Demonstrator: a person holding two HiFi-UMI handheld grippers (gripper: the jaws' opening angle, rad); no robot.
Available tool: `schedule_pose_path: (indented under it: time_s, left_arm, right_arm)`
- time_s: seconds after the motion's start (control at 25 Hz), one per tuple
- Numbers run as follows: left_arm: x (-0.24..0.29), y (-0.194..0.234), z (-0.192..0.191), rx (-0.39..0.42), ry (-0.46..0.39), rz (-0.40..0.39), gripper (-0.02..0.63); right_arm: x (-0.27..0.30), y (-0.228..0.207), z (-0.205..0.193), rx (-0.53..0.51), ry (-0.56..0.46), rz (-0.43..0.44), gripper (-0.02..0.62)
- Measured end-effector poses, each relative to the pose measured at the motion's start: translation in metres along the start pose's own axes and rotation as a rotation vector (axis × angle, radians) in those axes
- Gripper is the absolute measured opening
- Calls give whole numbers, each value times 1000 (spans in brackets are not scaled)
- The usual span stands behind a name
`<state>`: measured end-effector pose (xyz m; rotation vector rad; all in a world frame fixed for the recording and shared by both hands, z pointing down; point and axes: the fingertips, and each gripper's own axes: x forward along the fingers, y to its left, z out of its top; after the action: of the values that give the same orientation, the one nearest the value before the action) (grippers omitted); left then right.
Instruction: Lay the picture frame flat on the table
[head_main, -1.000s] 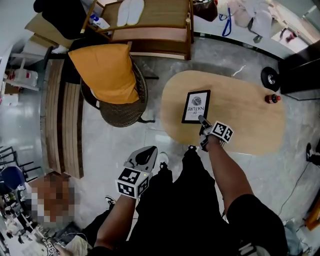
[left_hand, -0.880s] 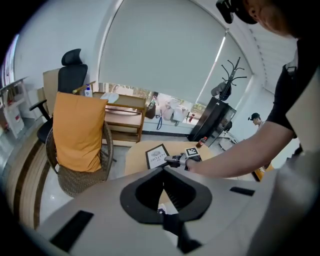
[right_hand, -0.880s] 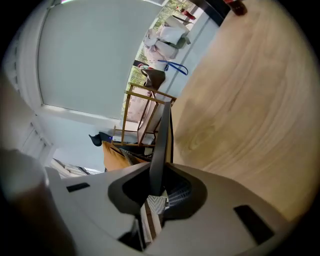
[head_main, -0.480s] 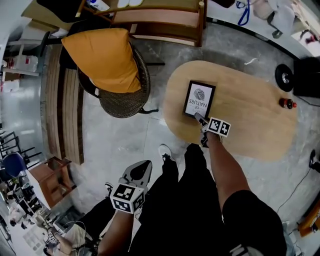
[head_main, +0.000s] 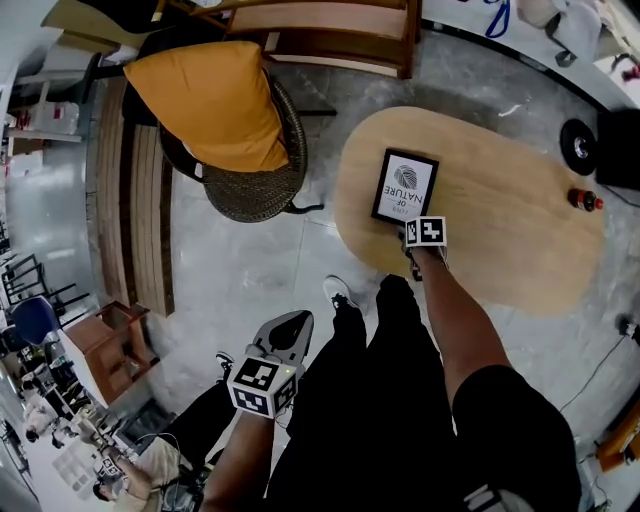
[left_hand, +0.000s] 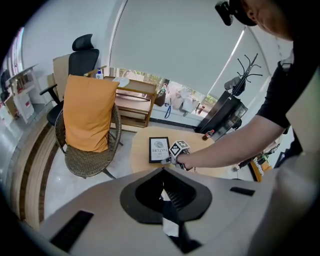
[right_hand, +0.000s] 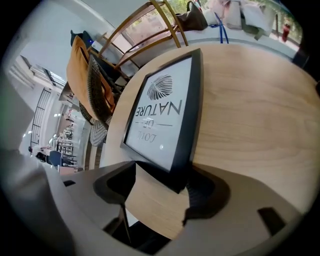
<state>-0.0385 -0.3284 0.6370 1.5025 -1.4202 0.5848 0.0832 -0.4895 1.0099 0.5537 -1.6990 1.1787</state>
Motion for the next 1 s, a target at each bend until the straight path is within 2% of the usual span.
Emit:
schedule_pose_path:
  time_s: [0.12,0.24,0.32,0.48,0.56,0.76,0.84,0.92,1.0]
  left_arm:
    - [-4,-1,6,15,-11,6,5]
    - [-8,-3,14,35,-24,8,5]
    - [-10,-4,18,55,-26,8,5]
    - [-11,-4,26,118,-42,-13,5]
    - [-13,-5,30,149,-55,-29,5]
    - [-24,-16,43,224,-123,-108,5]
    - [-30,-18,41,260,-150,-140,5]
    - [-42,-19,35,290,-166,-171,5]
    - [-60,-20,29,312,-182,-208,5]
  right_arm:
    - [-4,-6,-3,30,10,-34,290]
    - [-16,-21,-10,31,31,-108,290]
    - [-24,-30,-16,-16,64,-152,290]
    - [-35,-31,-25,-190,129,-188,290]
    - [-44,-23,-28,-175,96,-157,290]
    - [-90,26,-29,-119,-68,-7,280]
    - [-117,52,-31,-115,-153,51,219]
    - [-147,81,-40,-89,-233,94,74]
    - [-177,111,-56,-44,-304,140,34]
